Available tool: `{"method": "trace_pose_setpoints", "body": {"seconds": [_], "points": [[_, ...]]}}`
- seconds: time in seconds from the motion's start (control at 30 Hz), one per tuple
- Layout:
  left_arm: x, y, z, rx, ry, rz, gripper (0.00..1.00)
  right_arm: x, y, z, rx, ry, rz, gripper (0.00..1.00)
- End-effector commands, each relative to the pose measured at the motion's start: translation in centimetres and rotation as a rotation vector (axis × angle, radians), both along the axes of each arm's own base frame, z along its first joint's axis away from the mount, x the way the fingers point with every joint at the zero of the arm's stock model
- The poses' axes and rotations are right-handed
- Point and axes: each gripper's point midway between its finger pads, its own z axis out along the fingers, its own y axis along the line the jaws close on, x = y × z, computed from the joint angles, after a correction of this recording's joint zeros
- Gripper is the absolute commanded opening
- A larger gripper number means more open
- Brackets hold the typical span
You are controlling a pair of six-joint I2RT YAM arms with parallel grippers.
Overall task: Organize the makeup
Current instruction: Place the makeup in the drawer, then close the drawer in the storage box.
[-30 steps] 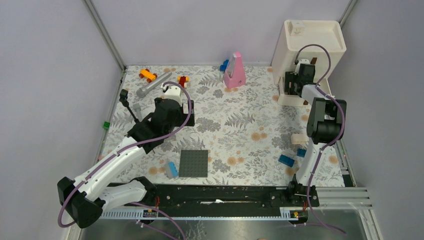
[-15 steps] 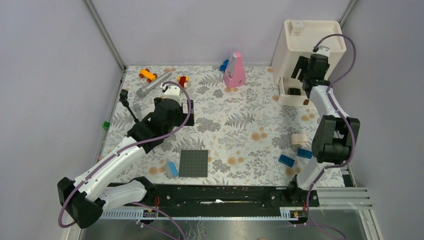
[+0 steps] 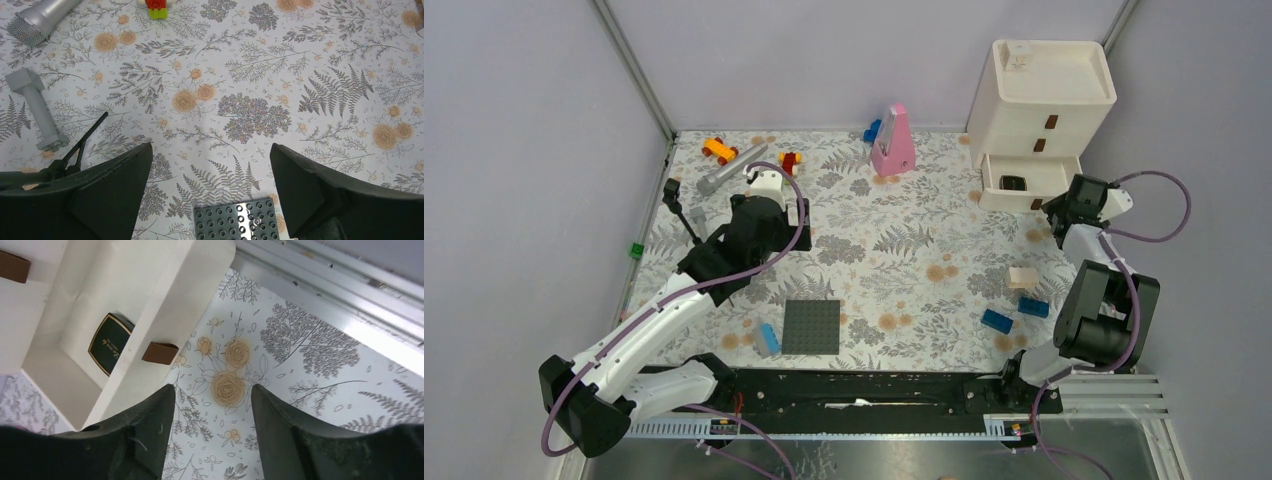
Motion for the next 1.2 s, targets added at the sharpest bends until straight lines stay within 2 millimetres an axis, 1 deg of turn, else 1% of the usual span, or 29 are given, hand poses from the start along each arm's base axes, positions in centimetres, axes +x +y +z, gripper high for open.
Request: {"method": "trace_pose_setpoints", "body": {"seconds": [0.0,0.1,0.23,0.37,0.43,0.5,0.53,0.67,0.77,1.0,1.17], "points": [[0.7,-0.4,1.1,-0.030,-0.038,-0.005,0.99,1.6,-0.5,-0.1,0.073,-0.099,-0.058,0.58],[0.7,-0.5,1.0,-0.031,-0.036,-0.007,0.99,2.6,-1.0,-1.7,0.104,-0.084,-0.055,0.45],[0.7,-0.4,1.1,-0.031,-0.038,-0.007,0.99,4.5,-1.3,-3.0,0.136,-0.081,-0.034,0.29],[0.7,-0.4,1.1,-0.031,-0.038,-0.004,0.99,6.8,-1.0,-3.3,0.166,-0.112,0.016,0.12],[0.8,-0.3,1.1,-0.031,-0.037,-0.003,0.99,8.3,-0.6,-2.9,0.184,-0.148,0.062,0.07],[0.8,-0.3,1.0,-0.031,-0.035,-0.004,0.99,9.8,-0.2,-2.7,0.208,-0.181,0.106,0.05],[0.8,-0.3,1.0,-0.031,-0.034,-0.003,0.99,10.7,0.1,-2.2,0.222,-0.203,0.133,0.05],[0.9,-0.3,1.0,-0.032,-0.033,-0.003,0.99,13.3,0.1,-1.5,0.235,-0.250,0.182,0.04],[0.9,-0.3,0.9,-0.031,-0.032,-0.002,0.99,14.8,0.0,-1.4,0.245,-0.274,0.207,0.04],[1.1,-0.1,0.8,-0.030,-0.028,0.003,0.99,18.0,0.7,-1.8,0.318,-0.338,0.265,0.04],[1.2,-0.1,0.7,-0.029,-0.024,0.004,0.99,20.2,1.0,-1.8,0.339,-0.381,0.292,0.06]]}}
